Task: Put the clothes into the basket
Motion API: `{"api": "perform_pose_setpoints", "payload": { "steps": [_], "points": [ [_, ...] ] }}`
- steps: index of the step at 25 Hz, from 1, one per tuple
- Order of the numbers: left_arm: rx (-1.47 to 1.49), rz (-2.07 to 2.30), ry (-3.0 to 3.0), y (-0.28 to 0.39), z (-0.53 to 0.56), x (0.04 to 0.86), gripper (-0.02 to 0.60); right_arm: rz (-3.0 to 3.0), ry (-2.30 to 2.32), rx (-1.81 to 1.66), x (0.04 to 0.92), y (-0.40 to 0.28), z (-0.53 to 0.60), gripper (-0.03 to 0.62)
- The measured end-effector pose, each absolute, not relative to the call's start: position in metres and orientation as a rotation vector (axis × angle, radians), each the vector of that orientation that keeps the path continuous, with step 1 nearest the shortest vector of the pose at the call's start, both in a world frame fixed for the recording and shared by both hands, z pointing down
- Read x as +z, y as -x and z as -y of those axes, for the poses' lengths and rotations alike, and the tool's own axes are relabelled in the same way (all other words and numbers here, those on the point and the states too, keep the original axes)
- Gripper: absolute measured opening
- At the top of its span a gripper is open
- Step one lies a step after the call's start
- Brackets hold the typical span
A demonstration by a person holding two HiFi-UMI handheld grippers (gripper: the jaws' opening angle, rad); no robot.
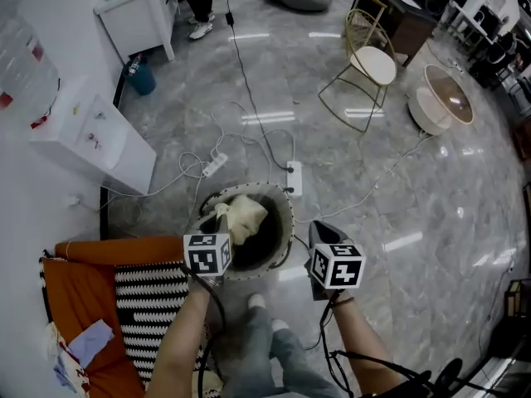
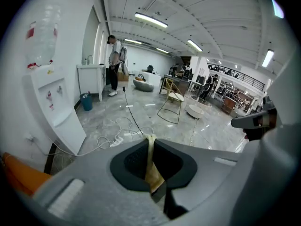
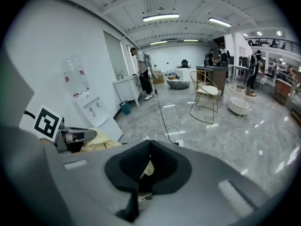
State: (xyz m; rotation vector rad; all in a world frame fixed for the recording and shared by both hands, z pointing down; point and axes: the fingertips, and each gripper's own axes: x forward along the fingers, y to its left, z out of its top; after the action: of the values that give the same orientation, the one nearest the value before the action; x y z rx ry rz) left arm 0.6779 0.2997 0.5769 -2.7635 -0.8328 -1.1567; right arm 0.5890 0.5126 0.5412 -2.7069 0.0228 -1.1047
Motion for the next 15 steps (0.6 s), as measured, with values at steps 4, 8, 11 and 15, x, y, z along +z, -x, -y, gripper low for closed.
{"api": "perform_pose_setpoints", "payload": {
  "steps": [4,8,11,15],
  "points": [
    [-1.268,0.819,2.666,-0.672,-0.298,0.608,0.031,-0.001,2.676,-1.132,0.556,-0.585,-0.514,0.003],
    [-1.270,0.828,2.676,-0.668,-0.295,0.610,0.173,0.003,2.669,-1.144,0.560,-0.580,-0.513,0.003],
    [-1.242,0.835,2.711,-0.673,-0.296,0.598,0.172,0.010,2.669,-1.133,0.557,-0.580,-0.517,0.003],
    [-1.208,0.816,2.730,-0.670,-0.290,0.589,0.167,0.005,2.667,-1.123,0.555,-0.578,-0.515,0.003]
  ]
}}
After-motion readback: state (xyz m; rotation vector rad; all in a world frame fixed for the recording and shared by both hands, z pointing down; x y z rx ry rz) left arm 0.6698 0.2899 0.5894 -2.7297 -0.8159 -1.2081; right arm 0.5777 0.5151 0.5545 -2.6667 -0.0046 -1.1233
